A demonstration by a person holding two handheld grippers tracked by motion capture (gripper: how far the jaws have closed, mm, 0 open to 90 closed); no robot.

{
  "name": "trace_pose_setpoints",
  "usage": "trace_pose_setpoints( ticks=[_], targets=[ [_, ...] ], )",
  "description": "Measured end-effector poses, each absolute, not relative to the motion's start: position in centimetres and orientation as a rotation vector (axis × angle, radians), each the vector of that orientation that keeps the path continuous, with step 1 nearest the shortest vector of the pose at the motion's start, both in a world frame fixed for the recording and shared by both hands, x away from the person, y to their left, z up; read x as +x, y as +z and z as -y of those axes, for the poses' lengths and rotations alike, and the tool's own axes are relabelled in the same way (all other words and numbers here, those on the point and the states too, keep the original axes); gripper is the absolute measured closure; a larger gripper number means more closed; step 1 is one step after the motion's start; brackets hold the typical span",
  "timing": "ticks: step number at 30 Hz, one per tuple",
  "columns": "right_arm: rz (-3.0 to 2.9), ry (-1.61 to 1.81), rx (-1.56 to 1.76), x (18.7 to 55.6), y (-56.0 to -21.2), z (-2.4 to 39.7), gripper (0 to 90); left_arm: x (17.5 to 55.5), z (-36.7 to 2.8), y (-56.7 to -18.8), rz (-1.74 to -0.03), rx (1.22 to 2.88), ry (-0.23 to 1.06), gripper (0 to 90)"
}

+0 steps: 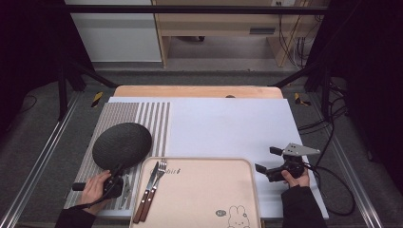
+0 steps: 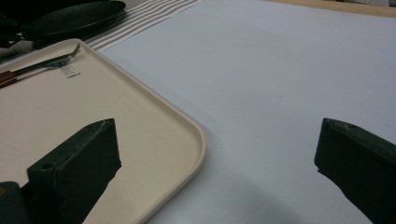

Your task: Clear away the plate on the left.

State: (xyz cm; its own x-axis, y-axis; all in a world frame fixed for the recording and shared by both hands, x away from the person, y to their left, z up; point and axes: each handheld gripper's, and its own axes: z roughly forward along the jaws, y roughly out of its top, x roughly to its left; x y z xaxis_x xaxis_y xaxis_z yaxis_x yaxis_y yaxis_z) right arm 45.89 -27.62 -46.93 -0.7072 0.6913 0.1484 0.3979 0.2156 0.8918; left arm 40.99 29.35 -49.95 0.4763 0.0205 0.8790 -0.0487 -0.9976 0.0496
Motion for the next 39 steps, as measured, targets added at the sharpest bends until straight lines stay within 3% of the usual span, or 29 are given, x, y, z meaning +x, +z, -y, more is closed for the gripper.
trace_pose_setpoints(
  ticks=[39],
  targets=[
    [-2.209, 1.487, 1.028, 45.9, -46.9, 27.7, 0.4, 39.8, -29.1, -47.1, -0.005, 2.547, 1.615, 86.0]
  ],
)
